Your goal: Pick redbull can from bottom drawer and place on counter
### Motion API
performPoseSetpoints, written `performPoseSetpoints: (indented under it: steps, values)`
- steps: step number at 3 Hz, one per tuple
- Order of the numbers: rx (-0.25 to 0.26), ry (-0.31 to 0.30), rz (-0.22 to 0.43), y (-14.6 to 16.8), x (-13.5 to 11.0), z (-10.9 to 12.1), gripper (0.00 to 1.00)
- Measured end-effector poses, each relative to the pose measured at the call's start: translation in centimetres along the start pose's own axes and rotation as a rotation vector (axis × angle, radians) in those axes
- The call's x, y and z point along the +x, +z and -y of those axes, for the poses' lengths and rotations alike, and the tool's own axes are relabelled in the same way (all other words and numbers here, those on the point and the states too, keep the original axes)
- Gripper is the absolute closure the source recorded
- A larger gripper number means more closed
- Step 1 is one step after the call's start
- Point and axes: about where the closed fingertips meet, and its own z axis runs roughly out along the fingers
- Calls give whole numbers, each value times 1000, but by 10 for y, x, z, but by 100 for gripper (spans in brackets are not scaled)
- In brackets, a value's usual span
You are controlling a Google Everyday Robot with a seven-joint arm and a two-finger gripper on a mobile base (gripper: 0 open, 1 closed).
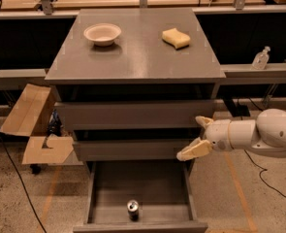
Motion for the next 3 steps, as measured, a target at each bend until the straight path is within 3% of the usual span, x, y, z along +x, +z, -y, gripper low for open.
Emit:
performPoseSetpoints:
  steps: [2,3]
  values:
    - [-21,-30,-108,14,59,-22,0]
    - [-1,-56,-126,48,105,-25,0]
